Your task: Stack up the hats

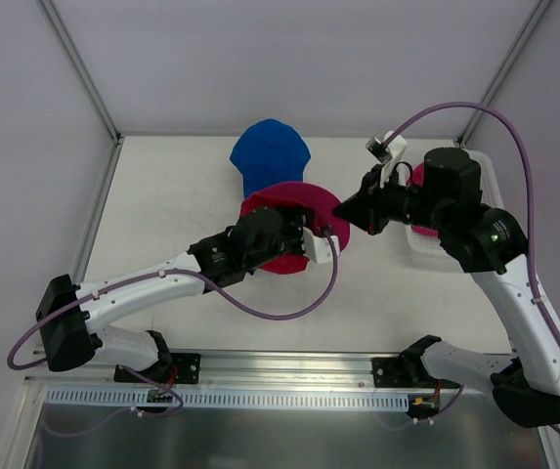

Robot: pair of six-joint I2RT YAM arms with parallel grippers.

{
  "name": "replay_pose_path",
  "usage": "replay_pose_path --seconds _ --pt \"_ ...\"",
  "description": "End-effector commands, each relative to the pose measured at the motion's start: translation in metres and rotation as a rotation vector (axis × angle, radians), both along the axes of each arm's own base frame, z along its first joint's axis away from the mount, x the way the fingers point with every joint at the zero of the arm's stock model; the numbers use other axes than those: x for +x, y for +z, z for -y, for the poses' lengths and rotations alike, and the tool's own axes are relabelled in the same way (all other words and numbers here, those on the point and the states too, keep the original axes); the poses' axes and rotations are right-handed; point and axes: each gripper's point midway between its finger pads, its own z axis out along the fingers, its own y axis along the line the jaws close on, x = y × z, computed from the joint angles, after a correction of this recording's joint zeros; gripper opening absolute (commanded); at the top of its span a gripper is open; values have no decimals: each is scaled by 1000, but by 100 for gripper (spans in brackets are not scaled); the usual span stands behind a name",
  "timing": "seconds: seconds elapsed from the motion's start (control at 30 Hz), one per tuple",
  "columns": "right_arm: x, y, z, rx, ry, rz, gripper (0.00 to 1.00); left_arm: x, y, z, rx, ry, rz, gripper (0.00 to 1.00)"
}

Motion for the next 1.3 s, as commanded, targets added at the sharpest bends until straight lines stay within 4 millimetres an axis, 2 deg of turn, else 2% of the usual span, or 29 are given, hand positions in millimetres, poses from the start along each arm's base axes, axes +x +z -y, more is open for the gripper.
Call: replay_pose_path --seconds 0.0,0.1,0.17,0.2,0.23,0.27,0.3,0.33,0.37,0.4,0.43,0.53,0.6,0.67,0.7,0.73,0.77,0.8,0.83,0.93,0.97,1.0,1.03,1.07,1.13,1.27 --pt "2 29 -3 68 -1 65 0 -8 45 0 -126 -14 41 55" --pt "18 22 6 13 -74 95 0 -13 62 -6 -166 -18 56 67" --pt "32 21 13 -34 -132 134 0 -17 71 -11 -191 -25 63 70" --pt "45 20 23 -86 -192 183 0 -21 75 -13 -208 -34 60 71" --pt "51 22 28 -111 -217 213 0 -29 89 -17 -245 -61 69 72" --pt "59 21 30 -141 -237 231 1 -35 94 -19 -267 -80 63 73" --pt "67 33 37 -164 -268 289 0 -42 99 -20 -300 -100 47 75" --pt "71 39 39 -171 -279 309 0 -52 114 -28 -344 -129 54 82" --pt "76 44 39 -180 -287 327 0 -64 117 -26 -364 -188 42 84" --pt "77 62 42 -168 -302 370 0 -71 122 -28 -394 -211 25 86" --pt "79 69 44 -182 -300 408 0 -79 132 -35 -423 -232 35 91" --pt "90 92 55 -218 -355 500 0 -81 143 -46 -460 -216 55 93" --pt "103 108 67 -231 -444 569 0 -71 145 -56 -469 -140 83 93" --pt "113 117 71 -253 -478 638 0 -60 154 -67 -504 -77 113 93" --pt "123 129 71 -244 -514 692 0 -54 156 -73 -530 -38 99 94" --pt "130 133 71 -252 -531 726 0 -48 159 -78 -556 -8 84 96" --pt "138 134 70 -270 -541 753 0 -34 170 -92 -598 57 82 97" --pt "146 147 69 -279 -556 829 0 -27 173 -99 -664 108 20 99" --pt "157 145 63 -293 -552 849 0 -6 179 -118 -695 208 5 99" --pt "175 154 43 -283 -501 994 0 20 178 -138 -812 339 -148 99" --pt "183 149 34 -289 -480 1023 0 31 181 -156 -838 407 -168 99" --pt "190 142 23 -289 -442 1061 0 35 179 -161 -887 439 -221 99" --pt "194 155 19 -270 -455 1142 1 40 178 -166 -905 464 -242 99" --pt "206 146 9 -283 -441 1154 0 42 178 -173 -931 487 -261 99" --pt "213 152 -3 -272 -421 1265 0 48 174 -193 -987 556 -293 99" --pt "233 137 -30 -305 -351 1405 1 52 162 -216 -1036 639 -329 99"
